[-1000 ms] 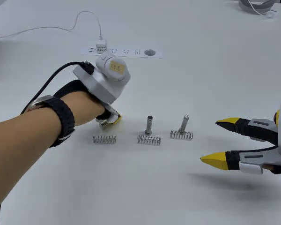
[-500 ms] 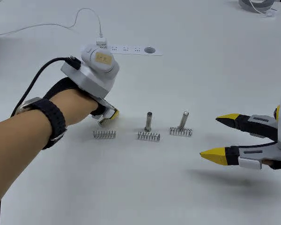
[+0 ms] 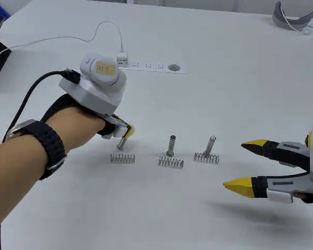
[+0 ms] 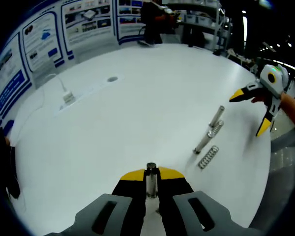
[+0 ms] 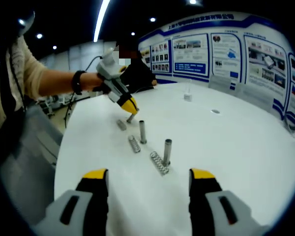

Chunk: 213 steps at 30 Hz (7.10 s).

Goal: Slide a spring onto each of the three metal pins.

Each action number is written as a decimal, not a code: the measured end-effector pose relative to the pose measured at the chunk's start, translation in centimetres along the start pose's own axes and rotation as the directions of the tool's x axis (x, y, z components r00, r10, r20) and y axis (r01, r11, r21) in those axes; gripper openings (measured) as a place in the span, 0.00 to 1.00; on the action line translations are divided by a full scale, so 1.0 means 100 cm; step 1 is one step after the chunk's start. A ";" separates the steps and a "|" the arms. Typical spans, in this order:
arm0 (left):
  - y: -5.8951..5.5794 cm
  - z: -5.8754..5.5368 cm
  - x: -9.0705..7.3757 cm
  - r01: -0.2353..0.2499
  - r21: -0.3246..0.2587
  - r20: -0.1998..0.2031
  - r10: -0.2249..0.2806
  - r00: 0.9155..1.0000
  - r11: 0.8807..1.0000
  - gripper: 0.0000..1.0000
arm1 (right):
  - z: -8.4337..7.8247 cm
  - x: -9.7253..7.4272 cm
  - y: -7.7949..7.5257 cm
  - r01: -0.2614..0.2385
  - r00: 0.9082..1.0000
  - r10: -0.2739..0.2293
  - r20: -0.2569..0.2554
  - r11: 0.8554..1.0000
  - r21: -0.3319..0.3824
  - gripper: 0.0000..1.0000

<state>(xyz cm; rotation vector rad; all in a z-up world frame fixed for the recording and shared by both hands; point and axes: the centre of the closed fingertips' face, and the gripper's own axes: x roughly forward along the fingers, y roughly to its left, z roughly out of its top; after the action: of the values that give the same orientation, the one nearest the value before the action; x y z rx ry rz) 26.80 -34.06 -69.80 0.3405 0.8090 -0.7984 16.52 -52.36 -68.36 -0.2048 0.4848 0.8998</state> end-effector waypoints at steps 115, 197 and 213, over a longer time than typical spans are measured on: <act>-0.023 -0.058 -0.003 0.146 0.283 0.141 -0.191 0.971 0.948 0.16 | 0.003 0.003 0.011 -0.004 1.000 0.004 -0.010 1.000 -0.007 0.68; -0.111 -0.028 -0.056 0.243 0.463 0.262 -0.394 0.881 0.852 0.09 | 0.061 0.083 0.103 -0.455 0.890 0.428 -0.157 0.854 -0.252 0.14; -0.109 -0.027 -0.053 0.235 0.431 0.287 -0.380 0.879 0.871 0.09 | 0.081 0.084 0.112 -0.472 0.881 0.435 -0.185 0.829 -0.301 0.12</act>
<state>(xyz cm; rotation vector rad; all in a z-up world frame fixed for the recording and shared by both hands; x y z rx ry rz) 15.04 -37.11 -67.36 0.3985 0.3504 -1.2944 14.59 -36.62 -65.05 -0.4693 0.4861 1.4512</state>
